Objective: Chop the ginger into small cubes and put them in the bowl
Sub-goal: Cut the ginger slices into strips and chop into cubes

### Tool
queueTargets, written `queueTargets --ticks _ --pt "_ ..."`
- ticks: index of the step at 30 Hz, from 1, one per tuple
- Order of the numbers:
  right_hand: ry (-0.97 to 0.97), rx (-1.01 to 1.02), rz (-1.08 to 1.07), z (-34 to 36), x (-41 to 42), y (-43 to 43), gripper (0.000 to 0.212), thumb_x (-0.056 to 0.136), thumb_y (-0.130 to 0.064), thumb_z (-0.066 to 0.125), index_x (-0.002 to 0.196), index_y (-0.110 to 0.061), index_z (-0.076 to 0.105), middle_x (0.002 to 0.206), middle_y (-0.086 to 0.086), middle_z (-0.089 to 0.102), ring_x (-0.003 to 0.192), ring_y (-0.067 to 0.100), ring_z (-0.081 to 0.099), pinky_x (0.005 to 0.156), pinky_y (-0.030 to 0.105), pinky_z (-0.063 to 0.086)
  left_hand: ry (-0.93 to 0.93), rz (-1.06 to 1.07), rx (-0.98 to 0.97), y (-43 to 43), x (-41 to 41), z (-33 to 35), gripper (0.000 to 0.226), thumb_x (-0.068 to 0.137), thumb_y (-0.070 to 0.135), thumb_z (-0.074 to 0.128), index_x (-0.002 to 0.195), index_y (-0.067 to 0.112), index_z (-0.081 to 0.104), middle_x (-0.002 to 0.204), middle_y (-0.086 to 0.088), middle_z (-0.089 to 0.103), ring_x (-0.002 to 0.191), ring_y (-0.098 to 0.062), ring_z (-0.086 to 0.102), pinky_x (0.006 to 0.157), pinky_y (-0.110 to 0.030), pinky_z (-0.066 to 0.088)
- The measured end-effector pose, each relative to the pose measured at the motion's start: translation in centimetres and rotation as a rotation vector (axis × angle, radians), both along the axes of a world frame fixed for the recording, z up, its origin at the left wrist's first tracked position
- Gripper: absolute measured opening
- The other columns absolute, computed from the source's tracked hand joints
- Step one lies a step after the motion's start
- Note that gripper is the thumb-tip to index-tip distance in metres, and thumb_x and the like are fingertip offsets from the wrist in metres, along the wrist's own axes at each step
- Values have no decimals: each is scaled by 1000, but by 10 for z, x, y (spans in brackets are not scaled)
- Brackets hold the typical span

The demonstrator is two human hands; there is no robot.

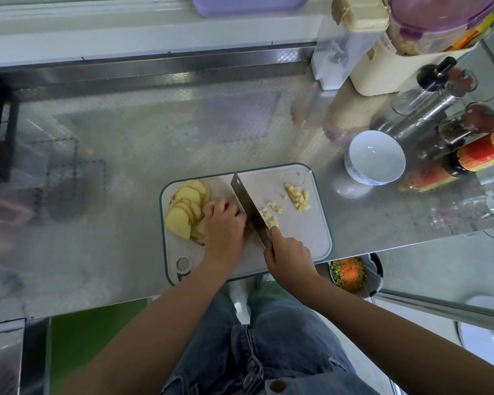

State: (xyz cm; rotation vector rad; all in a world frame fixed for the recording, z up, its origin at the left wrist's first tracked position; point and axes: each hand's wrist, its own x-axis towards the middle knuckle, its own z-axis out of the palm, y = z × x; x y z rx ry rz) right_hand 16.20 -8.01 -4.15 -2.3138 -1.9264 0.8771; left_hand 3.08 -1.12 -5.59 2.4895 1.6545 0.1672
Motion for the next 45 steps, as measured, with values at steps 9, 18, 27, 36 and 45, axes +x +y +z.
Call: queueTargets --ticks 9,18,27,36,45 --pt "138 96 -138 2 16 12 16 99 -24 42 105 -10 47 71 10 60 61 29 57 54 34 44 -35 -40 -16 0 -6 1 11 80 30 69 85 21 74 87 1 65 101 -27 50 87 -40 39" --pt "177 -7 56 9 13 -11 15 100 -30 43 104 -15 44 78 6 59 61 20 55 53 25 39 -12 79 21 -4 -14 5 18 82 18 65 100 18 63 102 -1 60 106 -23 50 89 -36 41" --pt "107 95 -109 8 75 14 14 97 -22 44 87 -15 38 59 -2 45 55 26 48 49 31 31 66 55 -27 -11 -12 8 20 78 21 62 98 18 64 100 -2 54 105 -25 47 87 -37 38" --pt "130 77 43 5 59 9 15 97 -25 45 94 -10 45 71 10 56 64 32 55 56 34 42 95 71 -59 -8 -6 12 21 85 27 55 104 20 62 108 -2 53 108 -23 43 91 -34 36" --pt "161 99 -29 7 75 8 18 96 -26 46 88 -11 45 62 6 51 58 28 53 54 35 42 108 64 -85 -4 -4 12 20 88 31 51 103 24 63 109 0 52 110 -21 41 94 -33 34"
